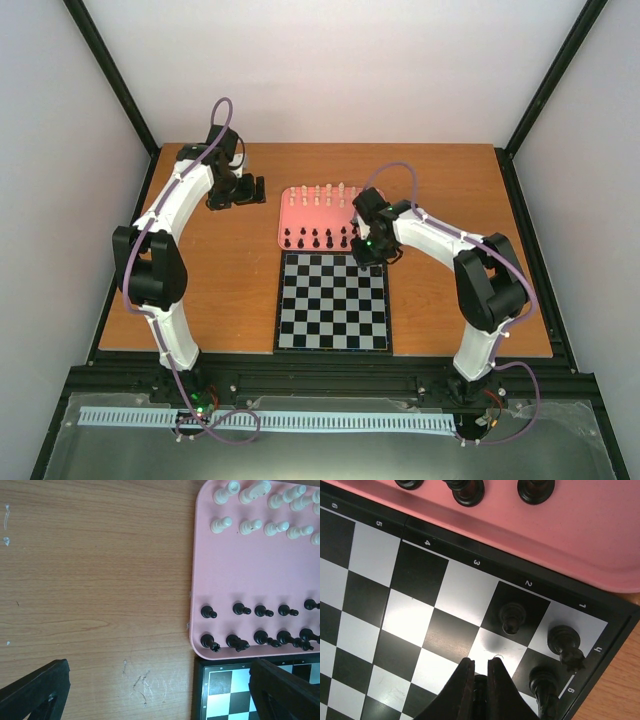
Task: Set up the chess pieces on the board
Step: Place the chess piece on the chessboard.
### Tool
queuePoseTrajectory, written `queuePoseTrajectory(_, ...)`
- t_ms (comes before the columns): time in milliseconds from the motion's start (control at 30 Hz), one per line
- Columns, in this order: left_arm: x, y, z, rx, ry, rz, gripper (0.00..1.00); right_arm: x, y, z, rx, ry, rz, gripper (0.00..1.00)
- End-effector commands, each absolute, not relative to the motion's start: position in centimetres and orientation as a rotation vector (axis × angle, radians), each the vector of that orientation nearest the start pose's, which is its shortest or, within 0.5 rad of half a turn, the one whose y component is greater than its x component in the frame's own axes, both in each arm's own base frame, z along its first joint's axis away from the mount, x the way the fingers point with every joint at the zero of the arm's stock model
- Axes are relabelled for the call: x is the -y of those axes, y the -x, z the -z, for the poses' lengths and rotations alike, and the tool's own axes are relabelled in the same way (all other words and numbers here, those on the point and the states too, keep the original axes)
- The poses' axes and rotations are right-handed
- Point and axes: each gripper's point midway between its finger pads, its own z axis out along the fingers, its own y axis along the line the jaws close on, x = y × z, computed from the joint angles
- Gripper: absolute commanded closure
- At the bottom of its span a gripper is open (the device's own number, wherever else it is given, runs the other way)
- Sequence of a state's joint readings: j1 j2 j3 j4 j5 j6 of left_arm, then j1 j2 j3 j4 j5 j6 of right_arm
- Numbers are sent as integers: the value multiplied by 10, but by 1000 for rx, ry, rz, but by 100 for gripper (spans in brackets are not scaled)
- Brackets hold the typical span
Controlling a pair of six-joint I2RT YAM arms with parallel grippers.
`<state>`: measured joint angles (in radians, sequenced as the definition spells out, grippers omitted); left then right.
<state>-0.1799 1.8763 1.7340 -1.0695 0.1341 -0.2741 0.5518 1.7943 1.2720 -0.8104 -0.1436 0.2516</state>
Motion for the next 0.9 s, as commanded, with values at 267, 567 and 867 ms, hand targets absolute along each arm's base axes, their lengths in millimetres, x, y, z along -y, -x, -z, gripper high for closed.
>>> queuePoseTrajectory(267,99,-426,-178,-2759,104,290,0,-218,-308,-43,-2947,480,-293,97)
queuePoseTrajectory(567,99,-427,-177,-2760,104,288,0,-218,-313,-40,-2945,480,-269,95)
queuePoseTrajectory(867,99,-427,-178,-2758,102,293,0,-221,-315,-38,-2947,491,-279,93)
